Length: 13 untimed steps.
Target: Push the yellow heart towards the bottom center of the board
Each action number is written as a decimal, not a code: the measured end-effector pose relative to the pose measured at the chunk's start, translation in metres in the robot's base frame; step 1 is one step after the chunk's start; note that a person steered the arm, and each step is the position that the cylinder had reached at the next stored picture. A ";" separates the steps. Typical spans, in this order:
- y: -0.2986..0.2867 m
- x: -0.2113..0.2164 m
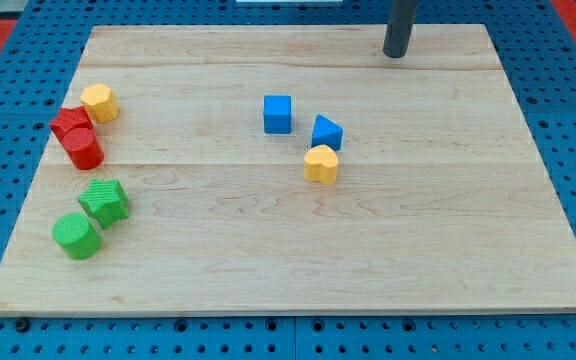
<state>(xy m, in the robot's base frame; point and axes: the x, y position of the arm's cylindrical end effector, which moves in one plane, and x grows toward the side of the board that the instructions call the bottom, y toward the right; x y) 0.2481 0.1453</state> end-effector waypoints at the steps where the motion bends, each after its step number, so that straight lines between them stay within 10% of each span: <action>1: 0.003 0.000; 6: 0.044 0.057; 11: -0.137 0.203; 13: -0.148 0.180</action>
<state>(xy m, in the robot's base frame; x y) 0.4285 -0.0022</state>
